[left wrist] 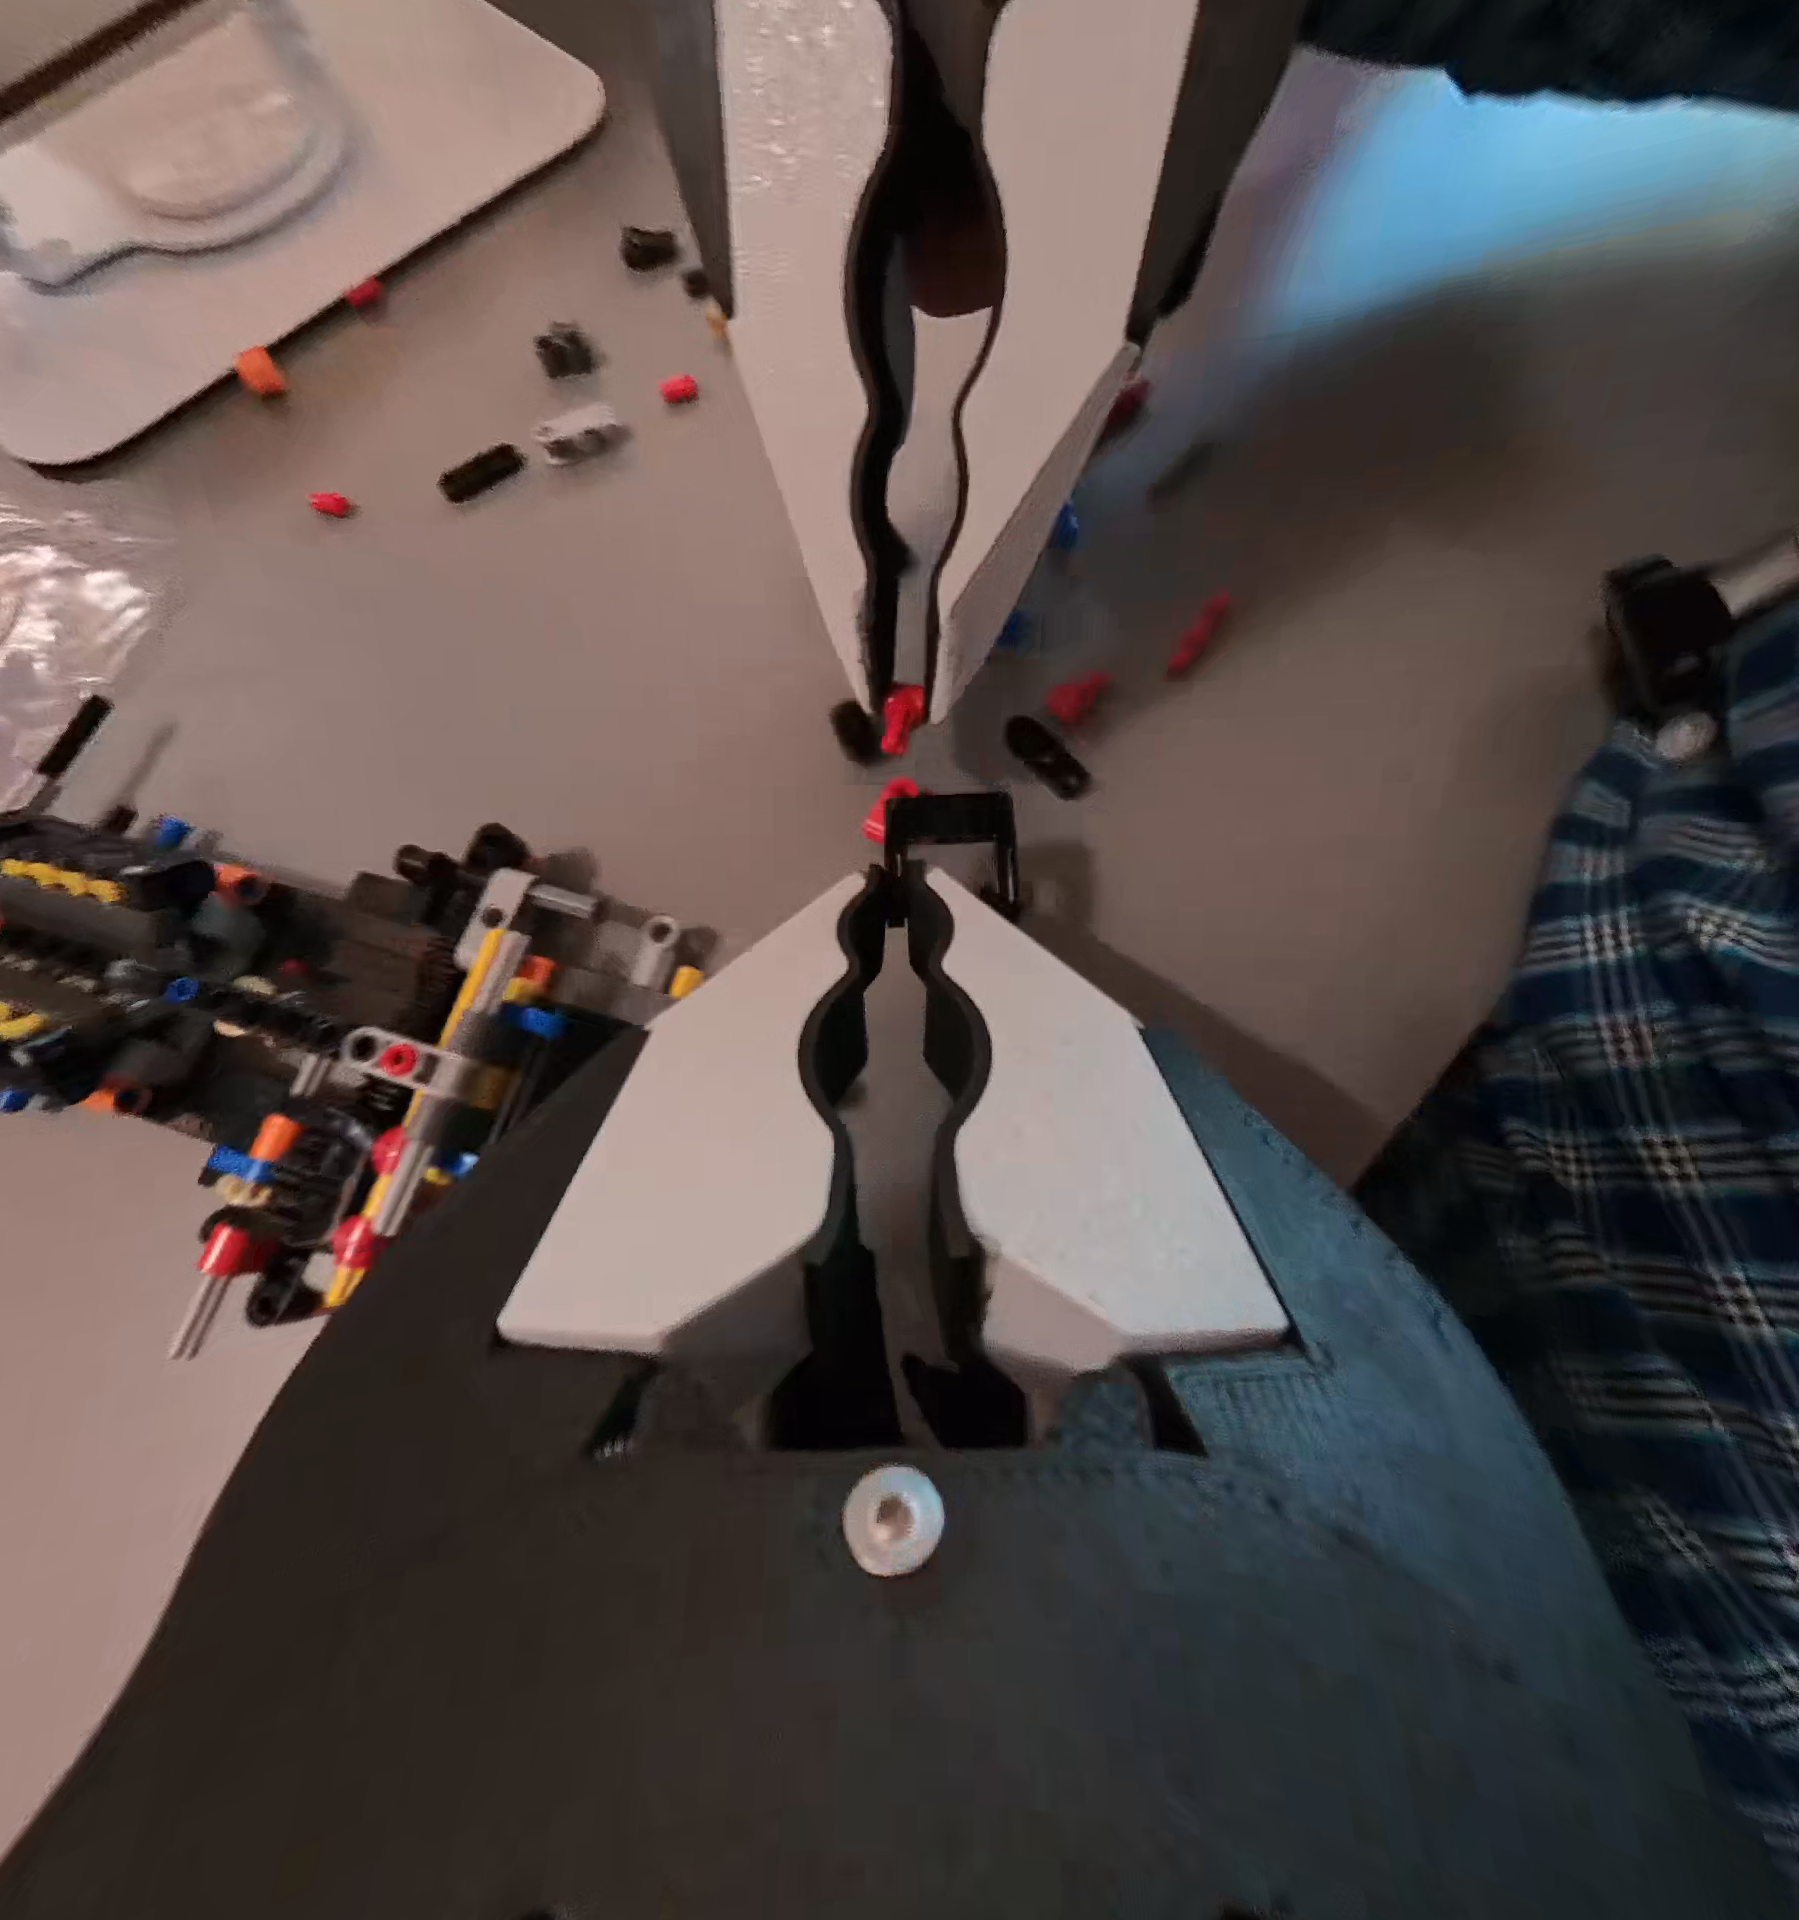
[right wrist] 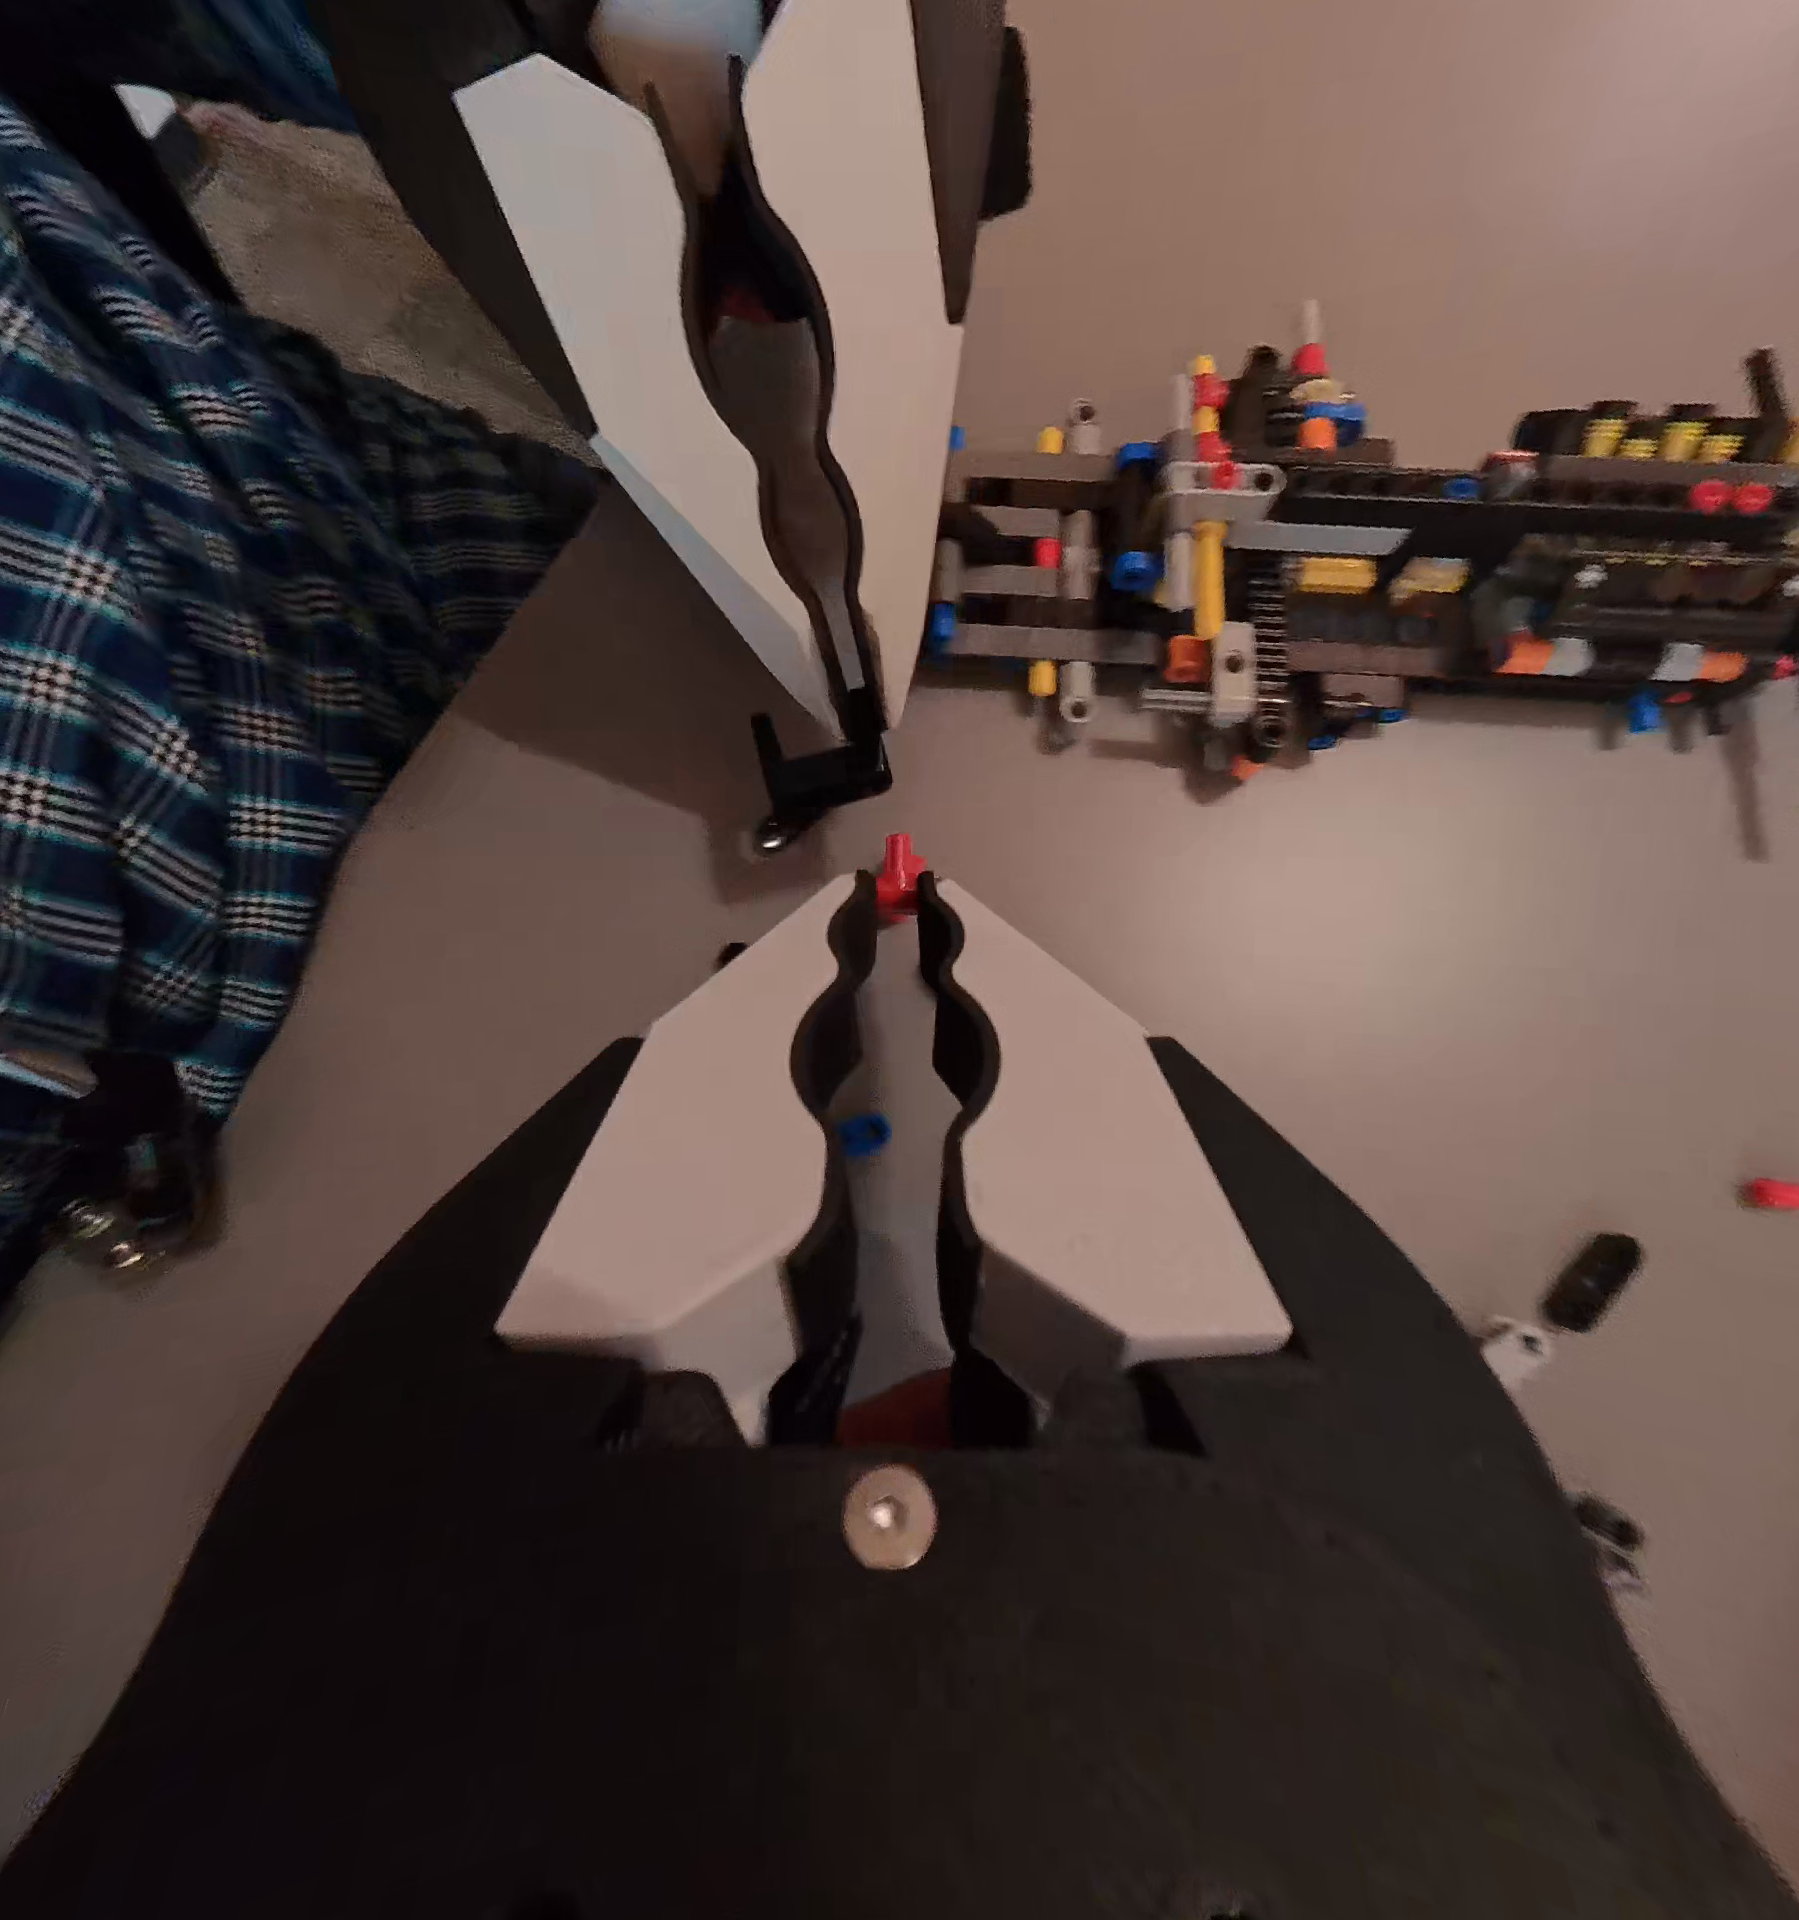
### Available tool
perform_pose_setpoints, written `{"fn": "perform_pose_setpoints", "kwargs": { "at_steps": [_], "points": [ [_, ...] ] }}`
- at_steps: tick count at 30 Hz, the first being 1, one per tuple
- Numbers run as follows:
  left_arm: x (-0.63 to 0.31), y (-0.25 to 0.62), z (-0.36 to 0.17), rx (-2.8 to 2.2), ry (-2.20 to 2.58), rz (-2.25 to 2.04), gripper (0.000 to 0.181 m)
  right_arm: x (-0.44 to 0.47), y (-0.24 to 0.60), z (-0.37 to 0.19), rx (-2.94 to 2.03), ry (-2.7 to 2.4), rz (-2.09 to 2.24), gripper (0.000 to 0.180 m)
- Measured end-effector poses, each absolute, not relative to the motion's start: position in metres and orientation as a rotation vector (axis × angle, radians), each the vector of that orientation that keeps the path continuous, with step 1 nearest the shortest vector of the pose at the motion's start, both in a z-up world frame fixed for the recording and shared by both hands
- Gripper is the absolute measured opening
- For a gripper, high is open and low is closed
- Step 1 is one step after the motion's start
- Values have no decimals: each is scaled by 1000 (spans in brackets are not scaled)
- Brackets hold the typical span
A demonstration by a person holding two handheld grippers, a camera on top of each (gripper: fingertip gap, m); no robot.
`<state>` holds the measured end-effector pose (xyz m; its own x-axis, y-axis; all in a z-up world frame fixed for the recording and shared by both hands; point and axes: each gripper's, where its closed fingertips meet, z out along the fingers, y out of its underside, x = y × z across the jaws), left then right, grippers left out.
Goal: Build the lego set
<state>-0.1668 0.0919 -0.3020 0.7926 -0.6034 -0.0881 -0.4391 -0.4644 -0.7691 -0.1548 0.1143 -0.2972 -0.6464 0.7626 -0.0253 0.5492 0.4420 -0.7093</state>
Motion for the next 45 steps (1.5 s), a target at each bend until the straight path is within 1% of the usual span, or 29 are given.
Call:
{"fn": "perform_pose_setpoints", "kwargs": {
  "at_steps": [5,10,30,45],
  "points": [
    [-158,67,-321,-2196,891,-279,1,-146,85,-308,-1077,-2433,1086,5],
    [-154,57,-327,-2201,941,-289,2,-146,68,-319,-1044,-2460,1091,5],
    [-154,51,-326,-2203,975,-278,2,-145,65,-326,-962,-2450,875,4],
    [-156,52,-325,-2165,965,-313,2,-148,64,-326,-979,-2412,984,4]
  ]
}}
